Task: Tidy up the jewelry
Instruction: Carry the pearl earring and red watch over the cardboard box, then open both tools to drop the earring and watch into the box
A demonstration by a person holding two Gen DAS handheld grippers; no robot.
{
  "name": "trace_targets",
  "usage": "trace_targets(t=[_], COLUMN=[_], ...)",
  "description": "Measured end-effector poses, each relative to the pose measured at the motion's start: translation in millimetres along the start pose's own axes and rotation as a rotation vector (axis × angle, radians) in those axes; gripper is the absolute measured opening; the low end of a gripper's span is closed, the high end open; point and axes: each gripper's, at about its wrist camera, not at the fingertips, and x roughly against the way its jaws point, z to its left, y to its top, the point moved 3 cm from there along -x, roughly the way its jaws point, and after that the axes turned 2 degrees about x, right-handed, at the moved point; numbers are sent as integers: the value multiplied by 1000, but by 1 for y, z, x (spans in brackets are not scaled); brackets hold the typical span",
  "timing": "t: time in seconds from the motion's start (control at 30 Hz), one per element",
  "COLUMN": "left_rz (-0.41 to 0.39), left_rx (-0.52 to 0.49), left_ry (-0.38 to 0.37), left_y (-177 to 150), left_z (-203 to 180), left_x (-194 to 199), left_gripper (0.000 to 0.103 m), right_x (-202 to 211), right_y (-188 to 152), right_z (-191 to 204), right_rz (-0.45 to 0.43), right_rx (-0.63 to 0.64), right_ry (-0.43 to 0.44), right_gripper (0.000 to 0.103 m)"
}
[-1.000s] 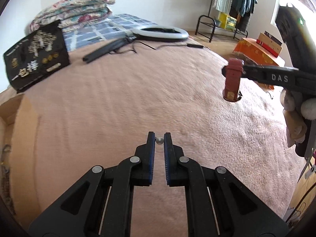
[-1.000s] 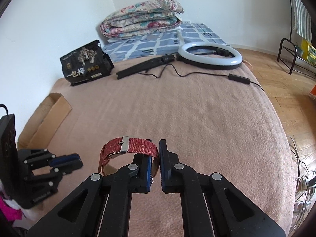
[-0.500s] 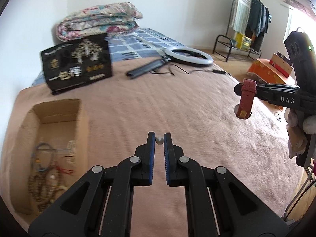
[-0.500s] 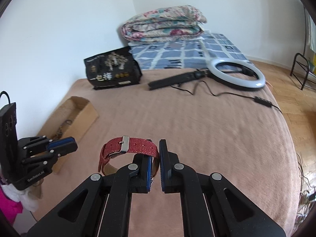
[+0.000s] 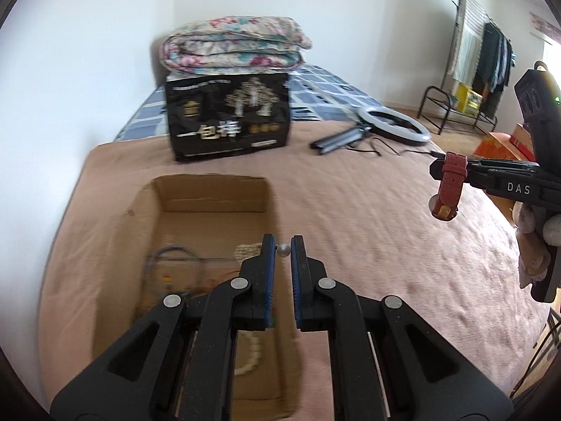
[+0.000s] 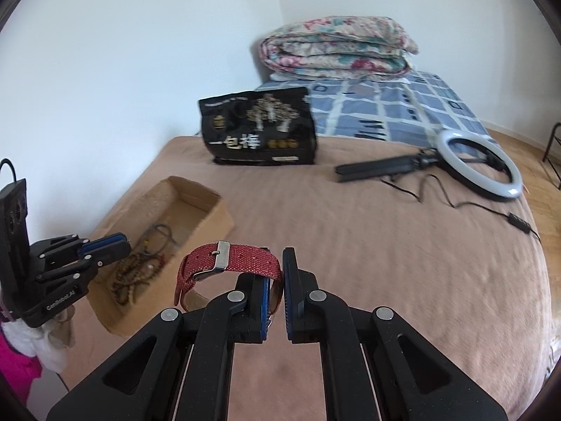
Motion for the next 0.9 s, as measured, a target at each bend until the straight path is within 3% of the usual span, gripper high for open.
trace_targets(t=[0.43,0.9], left_rz=[-15,11], left_rx=[51,66], left_ry=[48,52], left_y=[0,-13], left_z=[57,76], left_x=[10,10], left_gripper=[7,7], right_x=[-54,-106], right_y=[37,38], right_z=[69,113], right_rz=[27,97], right_rx=[81,91], right_ry=[55,96], right_gripper=[5,5])
